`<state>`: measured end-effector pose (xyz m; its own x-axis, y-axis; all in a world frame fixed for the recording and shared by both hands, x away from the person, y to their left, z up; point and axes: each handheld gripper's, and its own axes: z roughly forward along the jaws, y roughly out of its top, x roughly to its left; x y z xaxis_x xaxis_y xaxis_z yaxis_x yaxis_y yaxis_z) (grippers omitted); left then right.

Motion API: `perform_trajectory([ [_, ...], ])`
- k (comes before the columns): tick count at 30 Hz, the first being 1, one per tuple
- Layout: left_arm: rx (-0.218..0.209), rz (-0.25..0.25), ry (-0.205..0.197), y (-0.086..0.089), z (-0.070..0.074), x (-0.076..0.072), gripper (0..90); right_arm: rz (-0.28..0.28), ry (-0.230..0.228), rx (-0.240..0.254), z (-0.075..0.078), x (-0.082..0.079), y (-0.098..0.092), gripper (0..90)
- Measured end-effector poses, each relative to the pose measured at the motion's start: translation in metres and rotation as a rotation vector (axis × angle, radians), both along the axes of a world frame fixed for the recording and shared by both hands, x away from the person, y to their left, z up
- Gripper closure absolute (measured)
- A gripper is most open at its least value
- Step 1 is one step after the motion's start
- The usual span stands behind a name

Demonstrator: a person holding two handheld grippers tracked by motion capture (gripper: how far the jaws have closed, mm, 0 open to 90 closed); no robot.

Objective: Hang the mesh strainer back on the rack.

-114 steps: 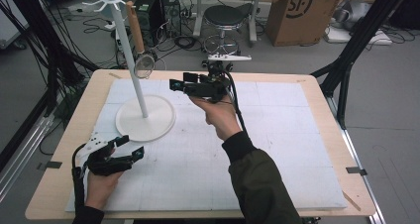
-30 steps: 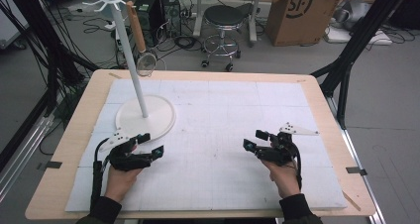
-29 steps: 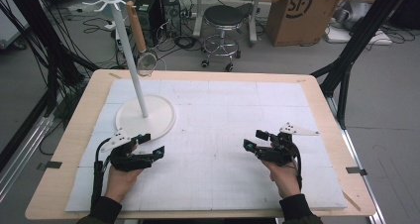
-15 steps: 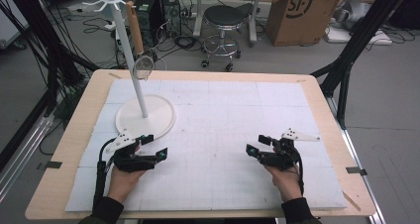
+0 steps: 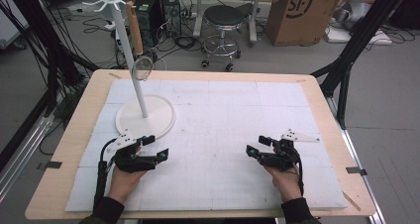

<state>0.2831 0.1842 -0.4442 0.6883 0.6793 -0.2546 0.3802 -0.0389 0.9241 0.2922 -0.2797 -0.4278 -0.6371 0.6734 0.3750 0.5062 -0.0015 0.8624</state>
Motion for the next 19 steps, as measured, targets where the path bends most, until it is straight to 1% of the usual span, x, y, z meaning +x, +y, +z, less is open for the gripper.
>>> perform_trajectory([
  [2,0.003,-0.001,0.000,0.0000,0.0000,0.0000,19.0,-0.002,-0.004,0.005,0.0003,-0.0001,-0.0002,17.9],
  [5,0.001,0.000,-0.002,-0.0001,0.0002,-0.0002,19.0,0.003,-0.008,-0.003,-0.0002,0.0003,0.0009,17.9],
  [13,0.006,-0.003,-0.005,0.0000,0.0008,-0.0007,19.0,0.005,-0.003,0.002,-0.0001,-0.0001,0.0014,17.9],
  [15,0.003,-0.001,-0.007,-0.0001,0.0011,-0.0011,19.0,0.005,-0.015,0.000,0.0000,-0.0002,0.0014,18.1],
  [16,0.002,-0.001,-0.007,0.0000,0.0012,-0.0013,19.0,0.006,-0.007,0.004,0.0003,-0.0008,0.0016,18.1],
  [19,0.000,0.001,-0.006,-0.0001,0.0013,-0.0015,19.0,0.004,-0.009,0.005,-0.0002,-0.0007,0.0016,18.0],
])
